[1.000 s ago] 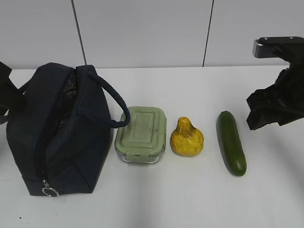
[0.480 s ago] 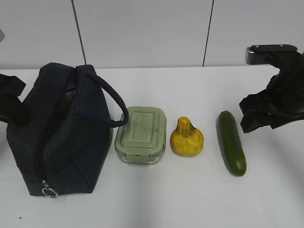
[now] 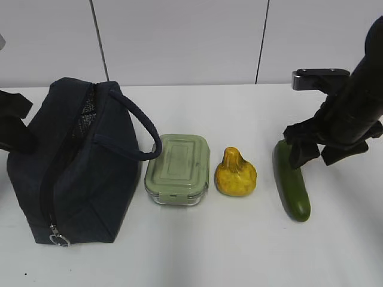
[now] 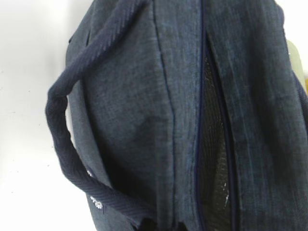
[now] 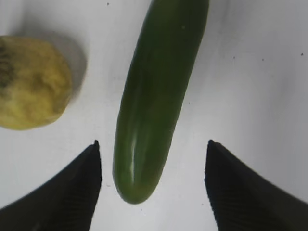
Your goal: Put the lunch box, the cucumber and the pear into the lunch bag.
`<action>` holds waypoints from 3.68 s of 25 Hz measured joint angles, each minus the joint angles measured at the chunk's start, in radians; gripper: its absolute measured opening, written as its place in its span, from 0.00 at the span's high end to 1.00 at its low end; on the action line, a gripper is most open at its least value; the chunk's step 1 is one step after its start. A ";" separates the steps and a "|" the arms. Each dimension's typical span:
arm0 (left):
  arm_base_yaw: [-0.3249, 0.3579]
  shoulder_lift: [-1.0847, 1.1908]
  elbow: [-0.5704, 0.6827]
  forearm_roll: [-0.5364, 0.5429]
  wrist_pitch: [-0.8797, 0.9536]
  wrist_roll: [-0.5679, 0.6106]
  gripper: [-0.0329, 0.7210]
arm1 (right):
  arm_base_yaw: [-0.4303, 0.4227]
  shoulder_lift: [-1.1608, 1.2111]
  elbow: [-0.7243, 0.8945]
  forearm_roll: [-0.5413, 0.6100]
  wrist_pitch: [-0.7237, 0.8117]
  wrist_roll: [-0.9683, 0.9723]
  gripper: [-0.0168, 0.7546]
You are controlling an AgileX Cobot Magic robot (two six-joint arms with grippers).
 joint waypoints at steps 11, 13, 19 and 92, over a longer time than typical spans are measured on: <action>0.000 0.000 0.000 0.000 -0.002 0.000 0.94 | 0.000 0.199 -0.120 0.013 0.002 0.046 0.30; 0.000 0.000 0.000 0.000 -0.004 0.000 0.94 | 0.000 0.224 -0.132 0.023 0.002 0.046 0.29; 0.000 0.000 0.000 0.001 -0.005 0.000 0.94 | 0.000 0.297 -0.150 0.025 0.018 0.048 0.30; 0.000 0.000 0.000 -0.023 -0.051 0.000 0.94 | 0.394 0.197 -0.692 0.233 0.112 -0.249 0.22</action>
